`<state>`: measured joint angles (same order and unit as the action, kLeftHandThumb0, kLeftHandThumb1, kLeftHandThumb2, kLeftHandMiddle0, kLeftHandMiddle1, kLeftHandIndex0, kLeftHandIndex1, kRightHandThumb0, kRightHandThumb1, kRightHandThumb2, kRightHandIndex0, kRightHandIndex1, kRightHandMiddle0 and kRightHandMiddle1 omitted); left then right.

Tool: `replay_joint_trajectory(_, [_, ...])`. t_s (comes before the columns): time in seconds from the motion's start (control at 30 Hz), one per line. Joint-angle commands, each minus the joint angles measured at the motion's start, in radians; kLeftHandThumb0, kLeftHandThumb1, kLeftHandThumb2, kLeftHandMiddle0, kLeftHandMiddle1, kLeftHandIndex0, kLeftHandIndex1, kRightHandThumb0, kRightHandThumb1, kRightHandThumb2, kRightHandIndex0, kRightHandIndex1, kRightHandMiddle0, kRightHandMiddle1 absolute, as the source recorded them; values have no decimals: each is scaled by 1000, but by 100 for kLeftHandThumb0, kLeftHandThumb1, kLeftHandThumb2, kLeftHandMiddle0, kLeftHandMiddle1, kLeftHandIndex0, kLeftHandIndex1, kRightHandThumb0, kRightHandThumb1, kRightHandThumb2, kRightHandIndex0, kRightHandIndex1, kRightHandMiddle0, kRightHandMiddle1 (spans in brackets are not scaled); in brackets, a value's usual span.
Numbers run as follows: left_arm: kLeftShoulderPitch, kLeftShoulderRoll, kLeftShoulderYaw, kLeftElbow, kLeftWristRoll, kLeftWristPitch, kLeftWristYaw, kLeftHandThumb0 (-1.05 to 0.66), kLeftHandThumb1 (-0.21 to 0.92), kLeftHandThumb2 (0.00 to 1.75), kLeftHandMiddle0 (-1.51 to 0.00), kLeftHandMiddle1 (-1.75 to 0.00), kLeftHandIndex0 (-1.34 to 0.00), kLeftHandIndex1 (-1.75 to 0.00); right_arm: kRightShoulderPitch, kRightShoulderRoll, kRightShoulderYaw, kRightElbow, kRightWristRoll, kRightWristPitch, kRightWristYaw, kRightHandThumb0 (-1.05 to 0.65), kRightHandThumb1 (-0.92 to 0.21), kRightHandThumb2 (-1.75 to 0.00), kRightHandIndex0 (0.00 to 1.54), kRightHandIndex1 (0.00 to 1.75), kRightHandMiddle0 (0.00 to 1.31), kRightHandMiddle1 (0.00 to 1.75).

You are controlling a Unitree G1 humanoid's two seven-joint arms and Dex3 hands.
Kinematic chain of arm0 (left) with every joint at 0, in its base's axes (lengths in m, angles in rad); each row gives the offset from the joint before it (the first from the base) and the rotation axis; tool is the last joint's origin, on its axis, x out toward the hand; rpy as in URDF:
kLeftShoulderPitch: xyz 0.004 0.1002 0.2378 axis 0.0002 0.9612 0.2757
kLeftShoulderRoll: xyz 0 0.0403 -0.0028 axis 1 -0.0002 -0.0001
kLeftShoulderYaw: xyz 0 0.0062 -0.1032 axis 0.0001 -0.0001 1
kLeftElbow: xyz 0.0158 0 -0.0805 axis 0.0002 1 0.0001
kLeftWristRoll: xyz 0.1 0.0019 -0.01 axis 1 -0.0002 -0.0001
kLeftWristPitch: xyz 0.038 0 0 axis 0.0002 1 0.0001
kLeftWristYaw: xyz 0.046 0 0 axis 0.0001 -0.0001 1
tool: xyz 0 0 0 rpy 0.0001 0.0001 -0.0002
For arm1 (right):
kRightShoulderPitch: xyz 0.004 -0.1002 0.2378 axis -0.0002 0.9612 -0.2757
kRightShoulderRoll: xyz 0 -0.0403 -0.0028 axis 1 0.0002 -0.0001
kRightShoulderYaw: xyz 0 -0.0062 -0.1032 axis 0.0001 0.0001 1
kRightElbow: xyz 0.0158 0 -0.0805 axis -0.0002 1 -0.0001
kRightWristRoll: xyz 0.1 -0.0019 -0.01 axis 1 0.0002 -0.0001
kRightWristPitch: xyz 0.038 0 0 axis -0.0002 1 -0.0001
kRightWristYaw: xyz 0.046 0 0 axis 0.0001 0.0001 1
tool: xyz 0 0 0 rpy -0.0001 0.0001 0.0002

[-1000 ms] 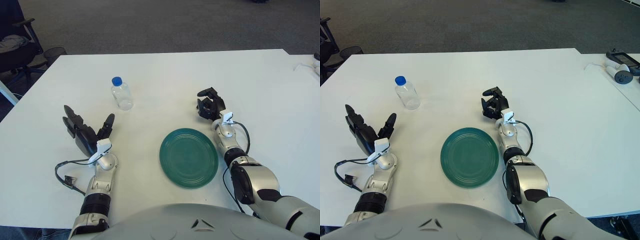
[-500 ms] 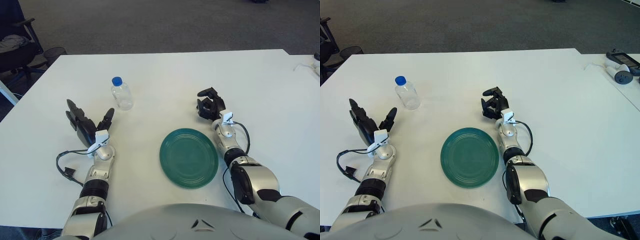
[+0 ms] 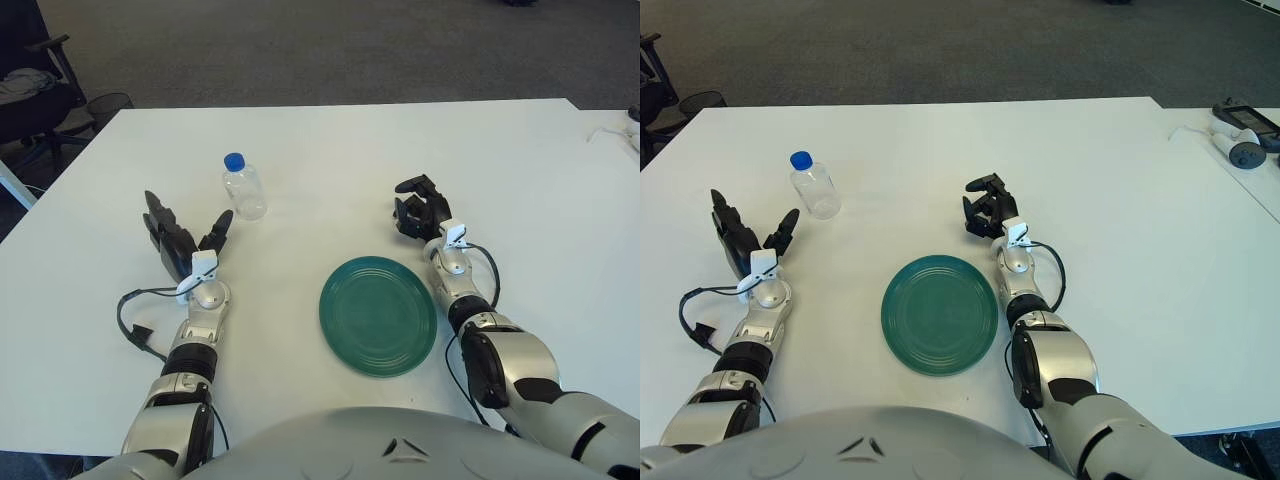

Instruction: Put the bottle into the plate.

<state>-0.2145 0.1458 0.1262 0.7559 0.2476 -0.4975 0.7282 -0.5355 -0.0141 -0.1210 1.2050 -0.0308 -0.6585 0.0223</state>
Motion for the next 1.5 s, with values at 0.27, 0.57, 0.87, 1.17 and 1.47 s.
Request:
replay_joint_trajectory(0.27, [-10,14,-44,168,16,-53,-63,-105,86,1,0,0,0,0,129,24,-1,127,-4,190,17,0,-55,-93,50,166,41,150])
replay_joint_trajectory(0.57, [-13,10,-86,163,29,-80,-102,-105,87,2,0,0,0,0,129,24,-13,128,3,194,22,0,-55,-92,51,166,41,148])
replay_joint_trajectory(0.87, [-4,8,-113,148,28,-97,-132,-105,87,2,0,0,0,0,128,24,-12,129,1,195,20,0,-56,-91,48,167,41,148])
replay_joint_trajectory(1.17, [-6,1,-127,137,28,-104,-133,-105,88,2,0,0,0,0,126,26,-18,129,5,193,26,0,-57,-91,50,166,40,148])
replay_joint_trajectory(1.47, [-17,-13,-127,129,21,-88,-129,-105,88,2,0,0,0,0,123,25,-5,128,-9,196,15,0,-57,-91,50,165,38,151])
